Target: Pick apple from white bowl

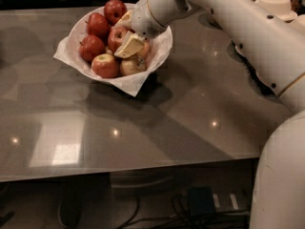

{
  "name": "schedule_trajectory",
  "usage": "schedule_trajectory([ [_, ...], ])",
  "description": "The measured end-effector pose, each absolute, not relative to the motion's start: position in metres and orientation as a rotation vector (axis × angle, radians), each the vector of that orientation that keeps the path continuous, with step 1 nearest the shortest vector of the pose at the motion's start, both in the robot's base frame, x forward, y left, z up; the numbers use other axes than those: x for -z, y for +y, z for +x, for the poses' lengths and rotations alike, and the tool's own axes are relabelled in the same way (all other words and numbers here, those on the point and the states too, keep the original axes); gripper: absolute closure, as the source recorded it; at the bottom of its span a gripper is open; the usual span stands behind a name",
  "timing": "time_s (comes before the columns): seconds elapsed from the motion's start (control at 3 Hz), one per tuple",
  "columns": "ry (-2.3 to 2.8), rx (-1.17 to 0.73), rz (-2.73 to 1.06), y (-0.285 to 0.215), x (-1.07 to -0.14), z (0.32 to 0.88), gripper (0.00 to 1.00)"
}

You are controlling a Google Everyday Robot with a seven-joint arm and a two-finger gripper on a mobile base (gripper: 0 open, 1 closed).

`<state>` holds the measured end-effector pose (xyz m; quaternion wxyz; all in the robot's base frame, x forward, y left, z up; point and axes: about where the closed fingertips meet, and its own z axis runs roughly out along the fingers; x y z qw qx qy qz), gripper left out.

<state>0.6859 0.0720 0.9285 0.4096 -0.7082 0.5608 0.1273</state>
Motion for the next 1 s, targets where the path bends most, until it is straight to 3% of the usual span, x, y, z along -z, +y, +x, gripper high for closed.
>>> schedule_trajectory([
  [0.67, 1.404, -0.281, -1.827, 0.068, -0.945, 0.681, 0.98],
  [1.0, 1.394, -0.253, -1.85, 0.063, -0.959, 0.677, 1.0],
])
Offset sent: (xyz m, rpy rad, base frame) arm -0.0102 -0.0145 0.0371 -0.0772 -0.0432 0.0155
